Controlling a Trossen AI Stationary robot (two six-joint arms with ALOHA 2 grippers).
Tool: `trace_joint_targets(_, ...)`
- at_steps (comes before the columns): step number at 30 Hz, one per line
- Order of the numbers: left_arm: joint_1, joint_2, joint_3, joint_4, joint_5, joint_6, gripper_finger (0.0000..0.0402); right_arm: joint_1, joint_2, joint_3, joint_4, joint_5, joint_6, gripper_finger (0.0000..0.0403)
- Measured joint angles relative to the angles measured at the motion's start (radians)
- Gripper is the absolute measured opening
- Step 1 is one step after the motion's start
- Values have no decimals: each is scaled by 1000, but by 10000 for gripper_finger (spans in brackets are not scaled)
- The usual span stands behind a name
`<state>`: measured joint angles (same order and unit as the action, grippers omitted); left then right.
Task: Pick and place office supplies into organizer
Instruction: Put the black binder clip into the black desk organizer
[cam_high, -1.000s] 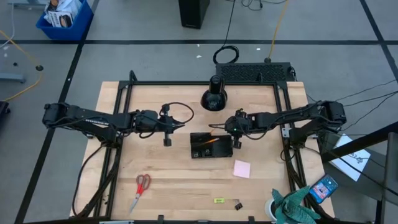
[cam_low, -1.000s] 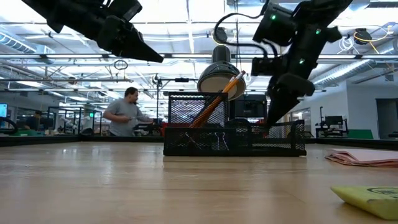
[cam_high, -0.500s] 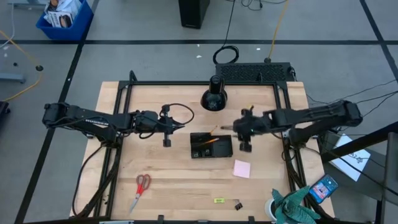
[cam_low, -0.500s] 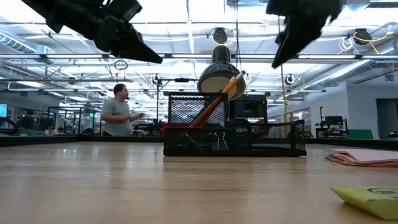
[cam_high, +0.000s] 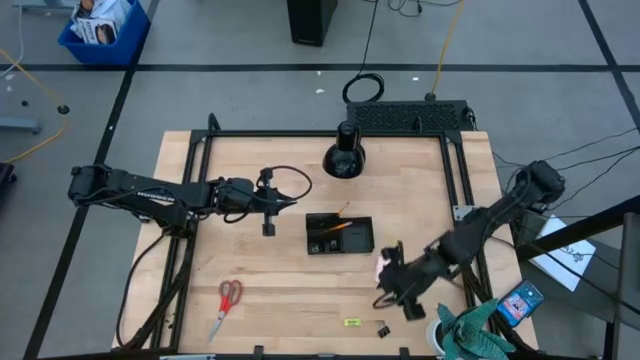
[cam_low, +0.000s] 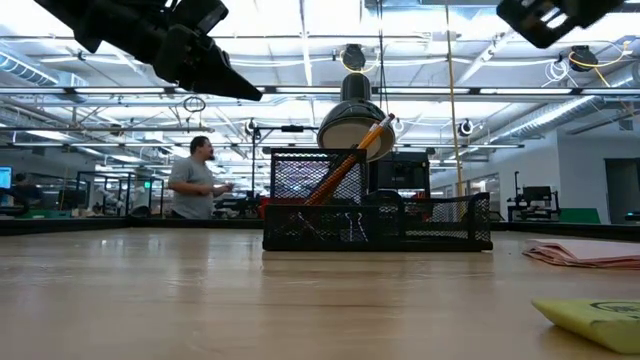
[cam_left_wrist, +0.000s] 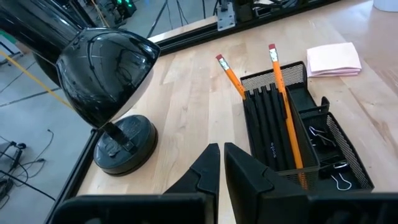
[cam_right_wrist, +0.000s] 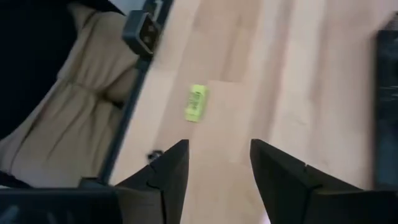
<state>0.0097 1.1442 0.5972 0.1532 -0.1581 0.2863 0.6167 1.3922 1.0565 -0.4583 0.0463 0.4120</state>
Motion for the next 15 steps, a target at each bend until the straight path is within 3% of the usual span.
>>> trace_joint_targets(4,0,0,0,0,0,-17,31,34,94,0,98,-31,20,167)
trace_joint_targets(15,0,0,0,-8,0,-23,31,42,273,0,134,-232,59,167)
